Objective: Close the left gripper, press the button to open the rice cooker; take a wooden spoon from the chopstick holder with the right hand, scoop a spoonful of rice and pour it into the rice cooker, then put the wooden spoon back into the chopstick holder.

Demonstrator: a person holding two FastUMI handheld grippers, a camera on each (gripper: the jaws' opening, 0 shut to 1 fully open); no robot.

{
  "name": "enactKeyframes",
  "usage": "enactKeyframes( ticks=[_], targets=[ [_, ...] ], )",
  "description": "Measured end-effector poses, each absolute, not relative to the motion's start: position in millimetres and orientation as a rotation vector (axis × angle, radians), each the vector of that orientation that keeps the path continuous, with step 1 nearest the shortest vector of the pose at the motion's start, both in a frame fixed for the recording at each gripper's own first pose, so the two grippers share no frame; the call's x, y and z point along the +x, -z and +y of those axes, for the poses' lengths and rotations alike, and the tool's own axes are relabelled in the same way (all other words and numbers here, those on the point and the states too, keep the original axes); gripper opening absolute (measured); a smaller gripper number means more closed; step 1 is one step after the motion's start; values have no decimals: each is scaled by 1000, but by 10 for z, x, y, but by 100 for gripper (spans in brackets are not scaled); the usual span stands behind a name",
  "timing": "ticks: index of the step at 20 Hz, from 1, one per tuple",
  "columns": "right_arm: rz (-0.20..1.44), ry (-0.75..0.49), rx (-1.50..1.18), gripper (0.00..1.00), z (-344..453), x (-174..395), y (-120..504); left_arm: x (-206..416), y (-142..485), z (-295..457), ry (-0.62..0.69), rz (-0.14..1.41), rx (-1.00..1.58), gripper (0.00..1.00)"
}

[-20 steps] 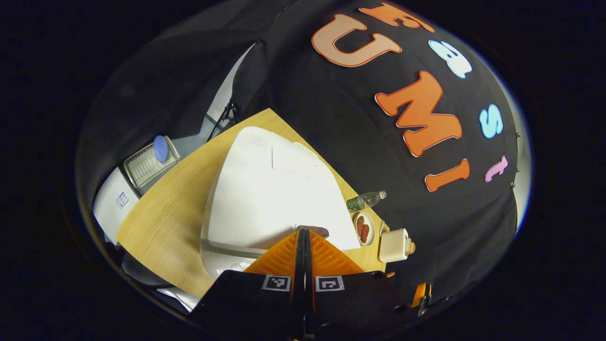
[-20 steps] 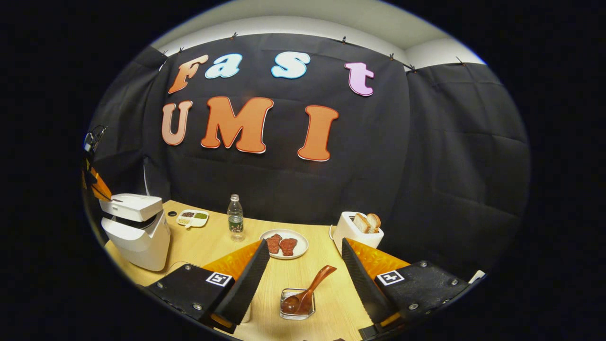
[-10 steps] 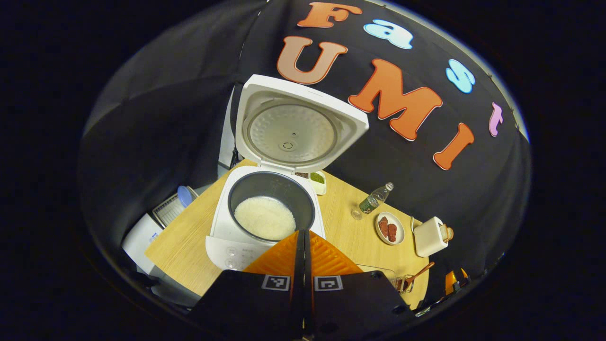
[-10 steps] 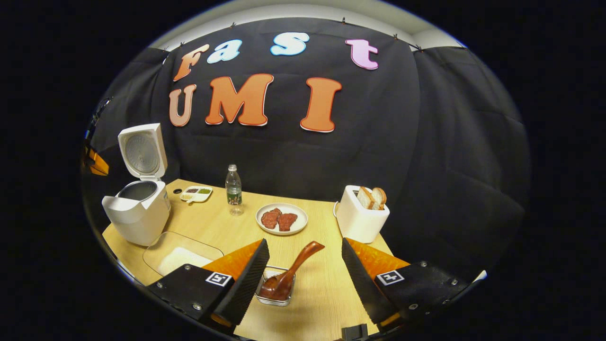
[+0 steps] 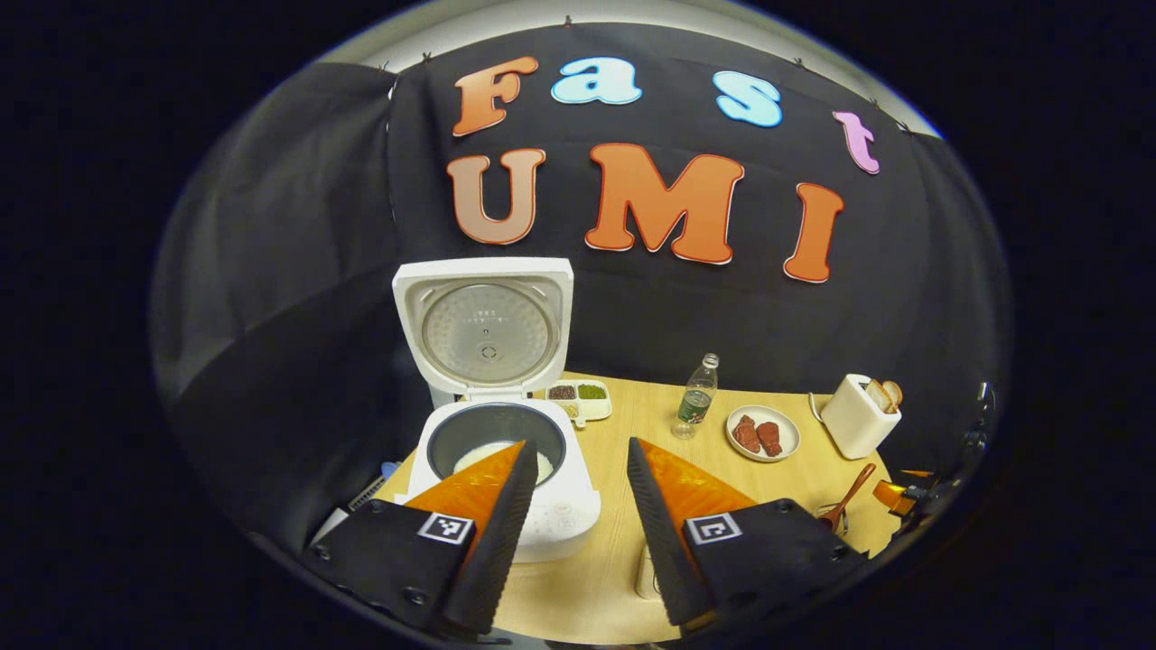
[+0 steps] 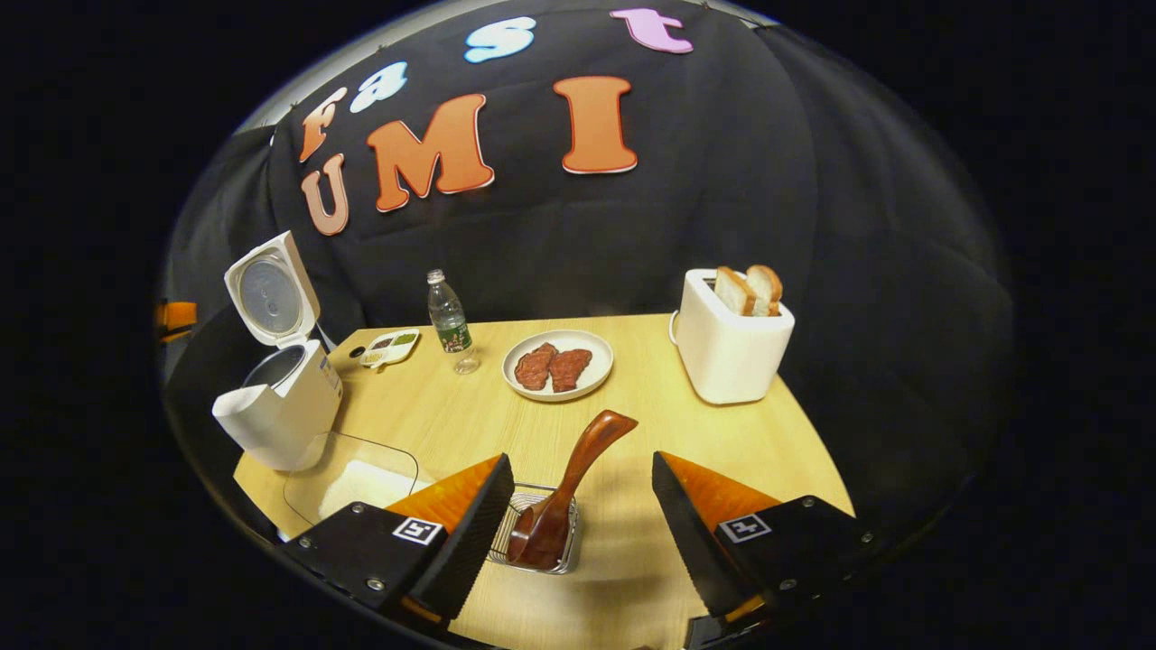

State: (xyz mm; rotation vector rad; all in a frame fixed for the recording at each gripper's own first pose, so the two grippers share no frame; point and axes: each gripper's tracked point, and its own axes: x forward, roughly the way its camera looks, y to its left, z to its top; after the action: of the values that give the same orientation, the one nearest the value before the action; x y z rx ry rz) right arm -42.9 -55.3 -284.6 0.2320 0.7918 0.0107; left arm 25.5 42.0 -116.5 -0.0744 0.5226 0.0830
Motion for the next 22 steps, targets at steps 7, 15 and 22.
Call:
enactKeyframes(
  ticks=[7,15,22],
  targets=[
    [961,-35,462,88,-370,-232,3338,-211,1147,299,-153,530,69,82],
    [1010,-20,618,71,-175,-70,3567,-359,1228,216,-217,560,66,91],
    [970,44,700,32,-267,-154,3566,-222,1345,16,-154,559,83,91]
  ],
)
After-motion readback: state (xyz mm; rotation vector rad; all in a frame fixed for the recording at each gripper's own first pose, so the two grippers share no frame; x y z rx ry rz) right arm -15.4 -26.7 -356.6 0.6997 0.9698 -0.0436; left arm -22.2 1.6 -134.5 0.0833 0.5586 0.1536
